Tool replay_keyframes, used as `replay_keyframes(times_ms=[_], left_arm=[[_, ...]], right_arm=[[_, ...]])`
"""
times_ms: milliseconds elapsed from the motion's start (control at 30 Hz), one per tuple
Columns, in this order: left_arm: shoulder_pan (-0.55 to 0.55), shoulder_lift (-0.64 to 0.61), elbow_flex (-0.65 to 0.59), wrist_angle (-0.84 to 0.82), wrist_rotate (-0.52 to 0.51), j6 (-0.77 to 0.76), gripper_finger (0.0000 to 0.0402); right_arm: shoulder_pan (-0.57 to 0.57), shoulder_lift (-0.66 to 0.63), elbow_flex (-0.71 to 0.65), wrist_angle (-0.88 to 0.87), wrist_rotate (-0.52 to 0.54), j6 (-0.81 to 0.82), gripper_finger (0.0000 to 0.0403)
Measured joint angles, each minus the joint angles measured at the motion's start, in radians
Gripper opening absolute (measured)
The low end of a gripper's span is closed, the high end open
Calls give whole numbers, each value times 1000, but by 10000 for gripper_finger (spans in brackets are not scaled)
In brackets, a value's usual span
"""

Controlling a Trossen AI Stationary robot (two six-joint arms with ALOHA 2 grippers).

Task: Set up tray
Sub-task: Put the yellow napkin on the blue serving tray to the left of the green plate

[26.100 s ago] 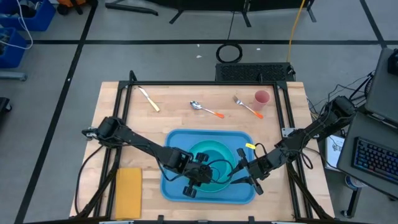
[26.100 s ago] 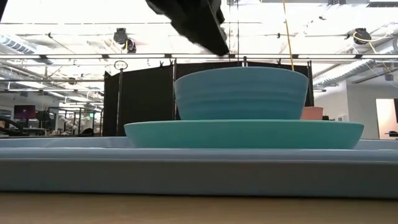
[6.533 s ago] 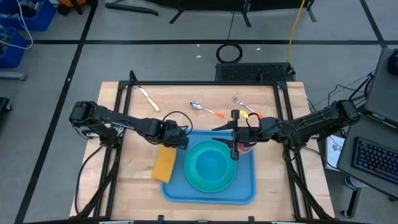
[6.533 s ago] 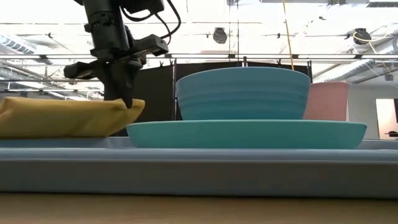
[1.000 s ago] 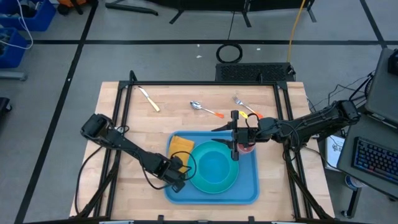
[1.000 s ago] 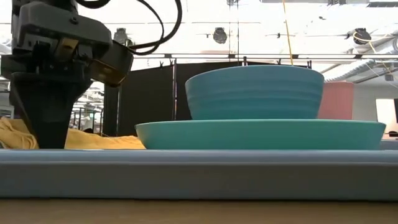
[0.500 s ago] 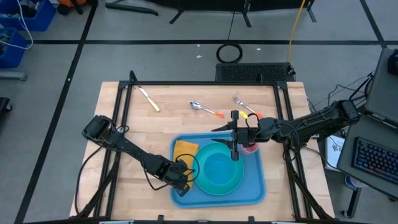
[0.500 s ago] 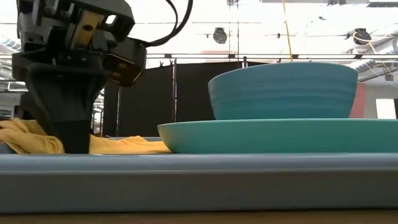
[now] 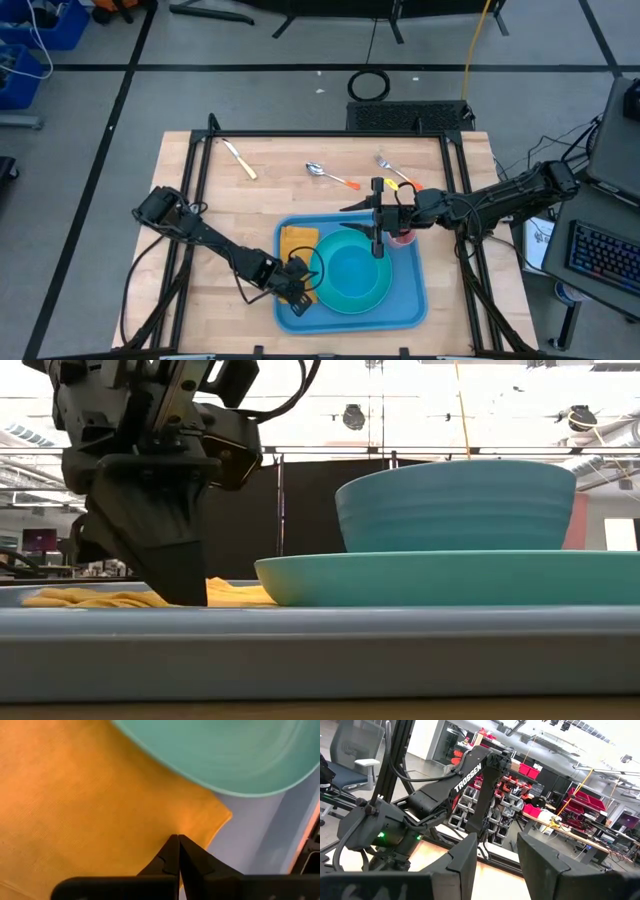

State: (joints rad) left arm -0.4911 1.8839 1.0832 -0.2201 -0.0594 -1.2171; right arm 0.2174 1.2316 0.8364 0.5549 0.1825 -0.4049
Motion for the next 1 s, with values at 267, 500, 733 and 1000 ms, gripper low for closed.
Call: replay_keyframes(times_ms=[267, 500, 733, 1000], left_arm=[[0, -1, 0, 0, 4, -6, 2], [-16, -14, 2, 16, -23, 30, 2], [-33, -13, 3, -44, -44, 24, 2], [-35, -9, 3, -139, -20, -69, 3]], right_arm=[[0, 0, 0, -1, 0, 0, 130], [0, 0, 0, -6, 0, 0, 130], [0, 0, 0, -6, 0, 0, 130], [0, 0, 0, -6, 0, 0, 130]])
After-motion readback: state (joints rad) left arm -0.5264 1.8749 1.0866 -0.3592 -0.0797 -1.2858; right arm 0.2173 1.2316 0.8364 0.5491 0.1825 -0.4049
